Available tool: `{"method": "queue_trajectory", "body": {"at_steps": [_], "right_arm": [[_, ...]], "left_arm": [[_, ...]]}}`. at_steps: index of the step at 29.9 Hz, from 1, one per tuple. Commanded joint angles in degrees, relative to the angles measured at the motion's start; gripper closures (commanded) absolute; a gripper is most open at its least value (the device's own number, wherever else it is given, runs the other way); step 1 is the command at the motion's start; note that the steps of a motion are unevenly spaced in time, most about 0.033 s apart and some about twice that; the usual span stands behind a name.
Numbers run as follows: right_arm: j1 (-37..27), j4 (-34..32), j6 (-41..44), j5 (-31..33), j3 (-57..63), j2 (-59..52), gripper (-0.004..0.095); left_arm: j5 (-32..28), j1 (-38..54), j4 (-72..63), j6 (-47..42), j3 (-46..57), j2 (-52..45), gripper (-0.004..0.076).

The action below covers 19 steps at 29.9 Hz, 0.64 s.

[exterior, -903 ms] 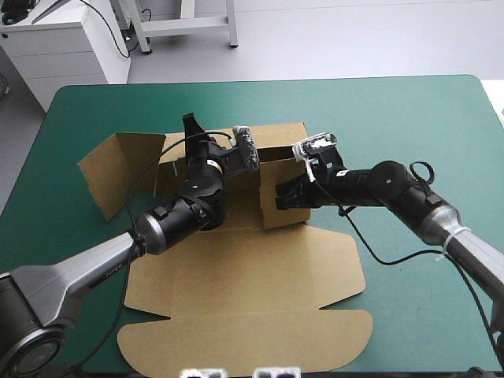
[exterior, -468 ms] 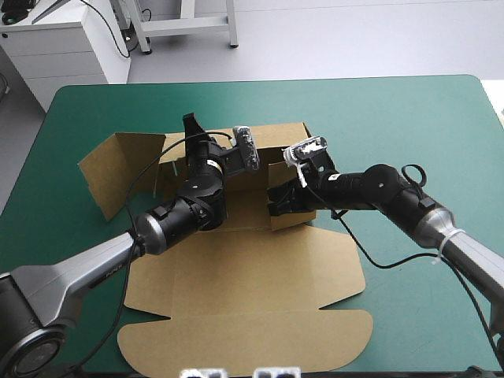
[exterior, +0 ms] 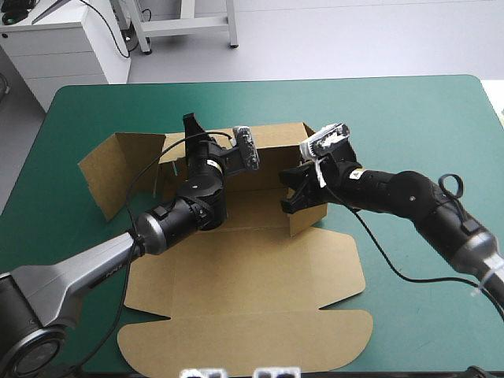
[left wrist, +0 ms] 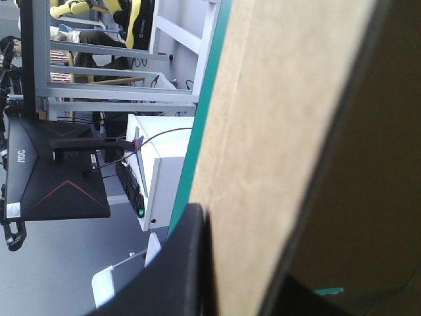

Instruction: Fold the box

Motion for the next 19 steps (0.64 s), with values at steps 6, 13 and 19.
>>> {"method": "queue_trajectory", "body": {"at_steps": [6, 13, 19], "right_arm": [[-1.95, -14.84, 14.45, -11.66, -2.0, -8.47, 0.0924], [-10.64, -23.72, 21.88, -3.59, -8.9, -6.46, 0.0925], [-17.47, -24.61, 21.92, 5.6, -17.05, -0.89, 0.0926]], "left_arm": [[0.29, -0.12, -1.71, -1.84, -1.24, -1.85, 0.0725], [0.05, -0.12, -1.71, -1.84, -1.24, -1.85, 0.0725], [-0.72, -0.12, -1.71, -1.84, -1.24, -1.85, 0.0726]]}}
